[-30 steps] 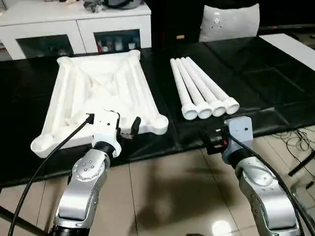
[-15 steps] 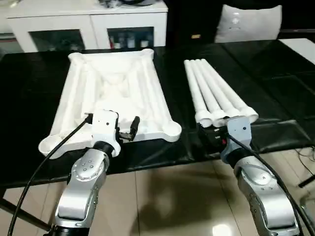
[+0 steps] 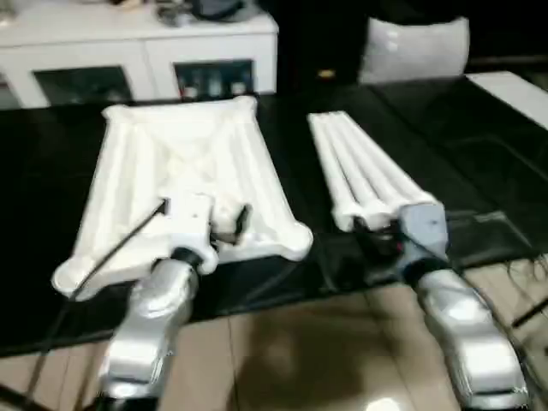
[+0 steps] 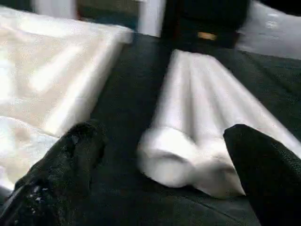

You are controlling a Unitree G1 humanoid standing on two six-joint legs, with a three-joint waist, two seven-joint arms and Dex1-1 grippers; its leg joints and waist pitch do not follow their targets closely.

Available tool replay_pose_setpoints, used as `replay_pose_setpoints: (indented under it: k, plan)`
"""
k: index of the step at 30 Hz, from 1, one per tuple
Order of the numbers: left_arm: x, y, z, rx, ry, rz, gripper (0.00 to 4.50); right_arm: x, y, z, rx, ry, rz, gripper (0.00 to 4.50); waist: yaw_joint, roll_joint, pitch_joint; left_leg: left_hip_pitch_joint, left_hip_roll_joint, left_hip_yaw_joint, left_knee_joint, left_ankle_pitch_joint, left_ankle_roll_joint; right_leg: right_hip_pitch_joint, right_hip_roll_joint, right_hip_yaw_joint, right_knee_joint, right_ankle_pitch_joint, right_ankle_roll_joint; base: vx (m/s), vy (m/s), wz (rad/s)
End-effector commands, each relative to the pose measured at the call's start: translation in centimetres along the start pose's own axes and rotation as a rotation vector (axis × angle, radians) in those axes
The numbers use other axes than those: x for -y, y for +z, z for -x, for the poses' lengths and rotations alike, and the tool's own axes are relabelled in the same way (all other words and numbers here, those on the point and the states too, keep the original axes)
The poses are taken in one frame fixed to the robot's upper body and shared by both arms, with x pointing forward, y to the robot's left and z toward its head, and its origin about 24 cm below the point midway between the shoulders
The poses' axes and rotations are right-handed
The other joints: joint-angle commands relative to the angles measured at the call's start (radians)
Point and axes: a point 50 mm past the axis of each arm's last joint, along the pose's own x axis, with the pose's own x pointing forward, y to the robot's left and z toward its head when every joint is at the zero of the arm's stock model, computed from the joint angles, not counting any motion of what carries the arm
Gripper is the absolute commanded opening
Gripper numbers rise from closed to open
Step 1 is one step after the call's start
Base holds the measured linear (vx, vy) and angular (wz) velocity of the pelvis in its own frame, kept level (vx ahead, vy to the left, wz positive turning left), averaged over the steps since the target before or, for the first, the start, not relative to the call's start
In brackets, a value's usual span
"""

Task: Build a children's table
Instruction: Move to table

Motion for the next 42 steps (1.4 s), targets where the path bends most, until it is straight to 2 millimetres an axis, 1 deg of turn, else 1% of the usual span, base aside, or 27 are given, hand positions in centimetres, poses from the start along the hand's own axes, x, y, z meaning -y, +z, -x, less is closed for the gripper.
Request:
replay_pose_setpoints:
  k: [1,3,4,6,8,9,10,13,14,16,17,20,22,24,26,27,28,29,30,31,32,34,36,38,40,41,42]
  plan:
    - [0.95,0.38,-0.26,0.012,-0.031,0.009,4.48,1.11,-0.08,0.3,-0.009,-0.035,0.018,4.5,-0.029,0.015,-0.036,0.098,0.156,-0.11,-0.15,0.041,0.401,-0.082,-0.03,-0.005,0.003,0.002,0.04,0.068,0.015,0.07]
    - [0.94,0.37,-0.25,0.011,-0.03,0.008,4.48,1.1,-0.1,0.29,-0.009,-0.033,0.019,4.5,-0.001,-0.028,-0.024,0.029,0.033,0.004,-0.102,-0.093,0.313,-0.011,-0.086,0.058,-0.144,0.017,-0.082,0.071,-0.023,0.1]
    - [0.94,0.37,-0.25,0.011,-0.03,0.007,4.48,1.09,-0.11,0.29,-0.01,-0.032,0.019,4.5,0.016,-0.06,-0.022,-0.042,-0.007,0.019,-0.038,-0.056,0.241,0.089,-0.139,0.127,-0.196,-0.187,-0.183,0.07,-0.03,0.07]
    - [0.96,0.38,-0.25,0.011,-0.03,0.006,4.48,1.06,-0.11,0.29,-0.01,-0.029,0.022,4.5,0.049,-0.05,-0.052,-0.091,0.006,0.003,0.01,0.072,0.155,0.15,-0.16,0.156,-0.195,-0.188,-0.261,0.085,-0.018,0.0]
    - [0.97,0.38,-0.24,0.012,-0.031,0.006,4.48,1.04,-0.1,0.28,-0.009,-0.027,0.024,4.5,0.046,-0.015,-0.037,-0.092,0.023,0.004,-0.061,0.169,0.117,0.12,-0.079,0.082,-0.169,-0.029,-0.257,0.098,0.003,-0.04]
    - [0.96,0.38,-0.24,0.012,-0.032,0.005,4.48,1.02,-0.1,0.27,-0.009,-0.027,0.025,4.5,0.022,0.007,-0.038,-0.037,0.052,-0.016,-0.115,0.191,0.145,0.079,-0.014,0.018,-0.132,0.002,-0.182,0.163,-0.006,-0.02]
    - [0.94,0.39,-0.23,0.012,-0.032,0.005,4.48,1.0,-0.08,0.26,-0.008,-0.026,0.026,4.5,-0.008,0.026,-0.064,0.085,0.087,-0.077,-0.115,0.258,0.279,-0.011,0.008,-0.014,-0.068,0.046,-0.131,0.163,-0.006,-0.02]
    - [0.93,0.39,-0.24,0.012,-0.032,0.005,4.48,0.98,-0.05,0.26,-0.007,-0.026,0.028,4.5,-0.024,0.009,-0.059,0.136,0.159,-0.143,-0.121,0.319,0.52,-0.113,-0.034,0.004,0.005,-0.018,0.043,0.118,-0.001,0.09]
    - [0.93,0.39,-0.25,0.012,-0.031,0.004,4.48,0.98,-0.05,0.27,-0.007,-0.026,0.029,4.5,-0.018,-0.009,-0.051,0.105,0.121,-0.103,-0.116,0.287,0.506,-0.103,-0.056,0.023,-0.027,0.053,0.045,0.082,-0.022,0.11]
    - [0.96,0.38,-0.26,0.012,-0.031,0.003,4.48,0.99,-0.03,0.27,-0.006,-0.025,0.031,4.5,0.036,-0.071,-0.061,-0.087,-0.05,0.009,0.032,0.052,0.303,0.132,-0.167,0.178,-0.164,0.16,-0.153,0.076,-0.034,0.12]
    - [0.97,0.37,-0.27,0.012,-0.031,0.003,4.48,1.01,-0.02,0.27,-0.006,-0.024,0.032,4.5,0.051,-0.064,-0.066,-0.116,-0.03,-0.001,0.058,0.054,0.237,0.157,-0.191,0.191,-0.158,0.218,-0.203,0.085,-0.044,0.0]
    - [1.0,0.37,-0.26,0.012,-0.03,0.003,4.48,1.05,0.03,0.27,-0.005,-0.021,0.037,4.5,0.055,-0.012,-0.039,-0.092,0.024,-0.009,-0.047,0.147,0.059,0.103,-0.106,0.061,-0.169,0.063,-0.248,0.074,-0.023,-0.1]
    - [0.99,0.35,-0.25,0.011,-0.029,0.003,4.48,1.08,0.06,0.26,-0.005,-0.02,0.04,4.5,-0.003,0.03,-0.038,0.033,0.115,-0.074,-0.151,-0.06,0.145,0.02,0.003,-0.006,-0.093,-0.1,-0.125,0.118,0.045,0.01]
    - [1.02,0.3,-0.24,0.009,-0.029,0.004,4.48,1.09,0.09,0.24,-0.006,-0.014,0.046,4.5,-0.026,0.025,-0.05,0.103,0.146,-0.133,-0.158,-0.063,0.319,-0.046,-0.011,-0.01,-0.026,-0.03,-0.021,0.097,0.037,0.0]
    - [1.11,0.2,-0.17,0.005,-0.029,0.004,4.48,1.06,0.11,0.24,-0.007,-0.003,0.053,4.5,-0.028,0.0,-0.042,0.09,0.147,-0.13,-0.146,0.081,0.465,-0.076,-0.04,0.013,-0.013,0.014,0.068,0.076,0.02,0.04]
    - [1.18,0.11,-0.08,0.002,-0.029,0.004,4.48,1.03,0.14,0.26,-0.007,0.006,0.059,4.5,-0.022,-0.033,-0.043,0.048,0.088,-0.072,-0.113,0.092,0.438,-0.043,-0.075,0.047,-0.089,0.102,0.04,0.078,-0.038,0.08]
    - [1.18,0.08,-0.07,0.001,-0.028,0.005,4.48,1.02,0.15,0.26,-0.007,0.009,0.061,4.5,0.01,-0.062,-0.048,-0.075,-0.022,0.004,-0.031,0.093,0.351,0.081,-0.123,0.115,-0.147,0.211,-0.02,0.078,-0.038,0.08]
    - [1.21,0.01,0.01,-0.002,-0.025,0.007,4.48,0.98,0.2,0.25,-0.008,0.025,0.072,4.5,0.029,-0.063,-0.064,-0.115,-0.022,0.005,0.006,0.105,0.297,0.137,-0.164,0.15,-0.153,0.268,-0.048,0.082,-0.062,0.02]
    - [1.2,0.01,0.05,0.001,-0.019,0.005,4.48,0.99,0.25,0.24,-0.007,0.031,0.078,4.5,0.04,-0.058,-0.058,-0.131,0.007,-0.01,-0.013,0.174,0.184,0.126,-0.158,0.131,-0.118,0.478,-0.072,0.062,-0.069,0.0]
    - [1.07,-0.19,0.12,-0.015,0.004,0.009,4.48,1.06,0.33,0.26,-0.007,0.034,0.077,4.5,0.039,-0.028,-0.059,-0.138,-0.008,-0.029,-0.067,0.299,0.19,0.127,-0.122,-0.014,-0.092,0.654,0.009,0.062,-0.069,0.0]
    - [1.07,-0.2,0.13,-0.016,0.005,0.009,4.48,1.07,0.33,0.26,-0.007,0.034,0.077,4.5,0.031,-0.036,-0.048,-0.127,-0.011,-0.043,-0.073,0.312,0.207,0.109,-0.101,-0.034,-0.11,0.656,0.041,0.048,-0.057,0.37]
    - [0.98,-0.29,0.24,-0.013,0.013,0.015,4.48,1.14,0.31,0.28,-0.009,0.033,0.083,4.5,-0.004,0.003,-0.072,-0.021,0.015,-0.155,-0.074,0.62,0.356,0.046,-0.028,-0.057,-0.06,0.491,0.014,0.067,-0.045,0.69]
    - [1.02,-0.14,0.38,0.001,-0.003,-0.021,4.48,1.25,0.28,0.26,-0.012,0.029,0.086,4.5,-0.006,0.007,-0.055,0.035,0.045,-0.251,-0.104,0.763,0.485,-0.033,-0.013,-0.009,-0.05,0.046,0.015,-0.007,-0.031,0.67]
    - [1.13,-0.11,0.44,0.002,-0.01,-0.036,4.48,1.32,0.28,0.25,-0.013,0.027,0.087,4.5,0.013,-0.007,-0.034,-0.031,-0.011,-0.24,-0.13,0.496,0.367,0.001,-0.034,0.023,-0.087,0.028,-0.057,-0.064,-0.031,0.72]
    - [1.27,-0.2,0.5,-0.002,-0.011,-0.039,4.48,1.34,0.23,0.29,-0.017,0.026,0.09,4.5,0.029,-0.006,-0.029,-0.092,-0.057,-0.229,-0.16,0.065,0.192,0.086,-0.047,-0.027,-0.119,-0.118,-0.22,-0.095,-0.056,0.53]
    - [1.34,-0.33,0.52,-0.01,-0.008,-0.031,4.48,1.4,0.15,0.36,-0.021,0.017,0.078,4.5,0.018,0.019,-0.034,-0.012,0.022,-0.239,-0.171,-0.082,0.128,0.039,-0.008,-0.016,-0.098,-0.171,-0.235,-0.091,-0.089,0.41]
    - [1.37,-0.43,0.51,-0.016,-0.009,-0.016,4.48,1.45,0.13,0.38,-0.022,0.011,0.071,4.5,0.012,0.028,-0.024,-0.009,0.078,-0.285,-0.228,-0.393,0.038,0.031,0.003,-0.009,-0.029,-0.166,-0.188,-0.093,-0.126,0.28]
